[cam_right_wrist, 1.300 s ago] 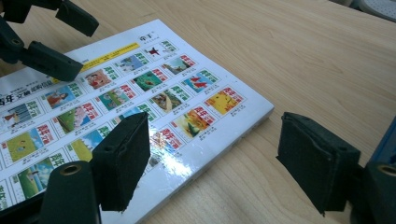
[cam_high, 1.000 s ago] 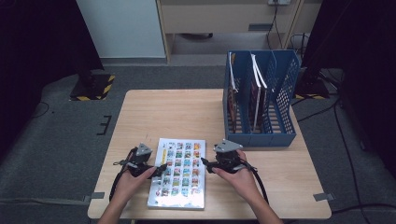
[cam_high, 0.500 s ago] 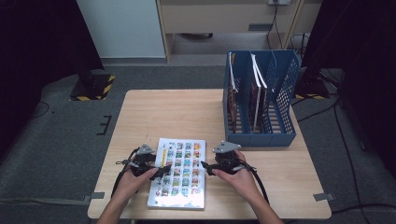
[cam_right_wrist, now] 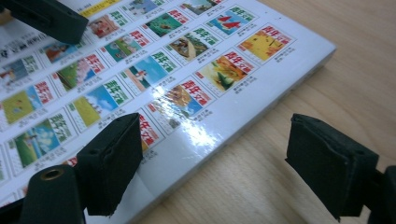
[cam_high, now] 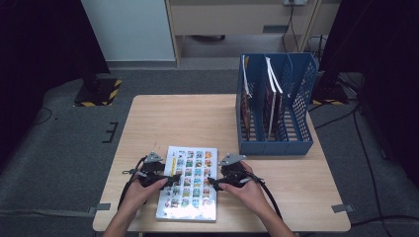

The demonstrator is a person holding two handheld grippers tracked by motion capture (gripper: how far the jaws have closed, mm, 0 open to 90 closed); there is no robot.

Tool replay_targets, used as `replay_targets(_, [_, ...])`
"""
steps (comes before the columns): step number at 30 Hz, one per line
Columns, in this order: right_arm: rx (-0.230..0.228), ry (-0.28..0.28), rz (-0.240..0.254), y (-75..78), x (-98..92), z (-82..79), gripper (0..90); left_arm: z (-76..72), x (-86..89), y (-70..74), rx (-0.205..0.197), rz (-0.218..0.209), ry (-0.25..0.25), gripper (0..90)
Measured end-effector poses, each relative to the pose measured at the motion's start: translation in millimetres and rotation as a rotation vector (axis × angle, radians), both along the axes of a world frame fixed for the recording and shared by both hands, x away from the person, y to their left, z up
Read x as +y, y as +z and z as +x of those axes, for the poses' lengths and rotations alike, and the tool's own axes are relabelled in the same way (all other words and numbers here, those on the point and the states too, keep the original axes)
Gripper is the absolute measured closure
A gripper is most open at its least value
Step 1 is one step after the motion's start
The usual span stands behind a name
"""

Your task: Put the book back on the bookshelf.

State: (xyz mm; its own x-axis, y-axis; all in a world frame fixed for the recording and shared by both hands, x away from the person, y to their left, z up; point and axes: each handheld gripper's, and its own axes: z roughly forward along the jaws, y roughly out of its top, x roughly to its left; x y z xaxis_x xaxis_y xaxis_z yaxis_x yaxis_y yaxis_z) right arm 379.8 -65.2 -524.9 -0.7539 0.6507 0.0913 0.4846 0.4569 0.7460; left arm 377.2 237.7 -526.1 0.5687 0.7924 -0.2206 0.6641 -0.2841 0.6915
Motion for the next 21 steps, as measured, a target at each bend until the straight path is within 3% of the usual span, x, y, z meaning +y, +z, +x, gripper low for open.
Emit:
replay_targets(10, [0.111,0.012,0.091,-8.9,4.1,2.4,16.8,-2.2,0.1,3.6,0.002,-0.009,0.006,17.2])
replay_targets(21, [0.103,0.016,0.098,-10.3,5.6,1.2,15.6,-5.4,-0.4,6.5,0.001,-0.008,0.008,19.1])
